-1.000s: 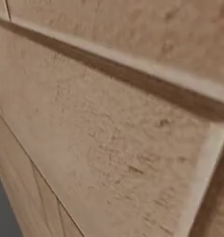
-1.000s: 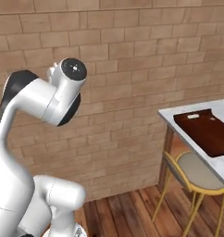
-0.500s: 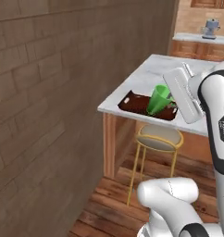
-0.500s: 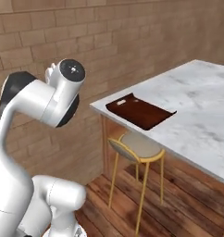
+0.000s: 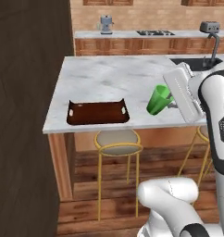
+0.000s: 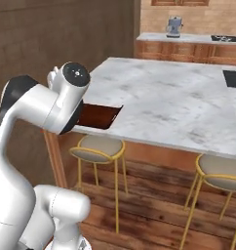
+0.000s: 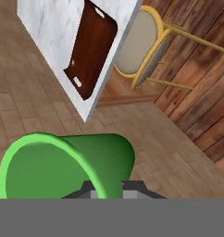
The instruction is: There is a tray on the dining counter. Grab the cup, mug, and pitcher and place them on the tray. The pitcher may be placed next to the tray if it cannot fit the tray.
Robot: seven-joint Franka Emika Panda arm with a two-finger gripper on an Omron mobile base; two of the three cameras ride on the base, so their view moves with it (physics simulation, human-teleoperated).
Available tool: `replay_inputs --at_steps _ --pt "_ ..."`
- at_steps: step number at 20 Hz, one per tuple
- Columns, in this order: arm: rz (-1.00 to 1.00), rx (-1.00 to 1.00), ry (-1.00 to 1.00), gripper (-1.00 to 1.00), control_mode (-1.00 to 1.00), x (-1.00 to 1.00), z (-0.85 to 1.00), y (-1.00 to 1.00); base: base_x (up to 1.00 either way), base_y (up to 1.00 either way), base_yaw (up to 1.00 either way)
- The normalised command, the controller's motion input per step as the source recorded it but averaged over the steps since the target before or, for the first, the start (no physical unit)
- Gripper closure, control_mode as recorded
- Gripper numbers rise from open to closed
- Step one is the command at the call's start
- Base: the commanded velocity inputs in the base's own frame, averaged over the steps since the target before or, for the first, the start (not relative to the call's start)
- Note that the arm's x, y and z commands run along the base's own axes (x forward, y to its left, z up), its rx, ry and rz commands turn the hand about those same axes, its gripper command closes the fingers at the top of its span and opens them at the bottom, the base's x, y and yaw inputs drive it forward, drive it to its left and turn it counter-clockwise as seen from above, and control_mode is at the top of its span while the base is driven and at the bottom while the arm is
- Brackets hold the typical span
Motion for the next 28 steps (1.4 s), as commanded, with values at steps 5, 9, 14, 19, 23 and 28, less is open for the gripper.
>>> replay_inputs --at_steps 5,9,14,19,23,28 --pt "0.00 0.00 0.00 1.00 1.00 0.00 0.00 0.00 0.38 0.53 -0.64" --pt "0.00 0.00 0.00 1.00 1.00 0.00 0.00 0.00 0.62 0.66 -0.36" --pt "0.00 0.00 0.00 1.00 1.00 0.00 0.00 0.00 0.46 0.53 -0.10" --pt "0.00 0.00 0.00 1.00 1.00 0.00 0.00 0.00 0.23 0.32 0.05" --pt "0.00 0.00 0.00 1.00 1.00 0.00 0.00 0.00 0.37 0.21 0.19" --pt "0.00 0.00 0.00 1.00 1.00 0.00 0.00 0.00 0.41 0.29 0.24"
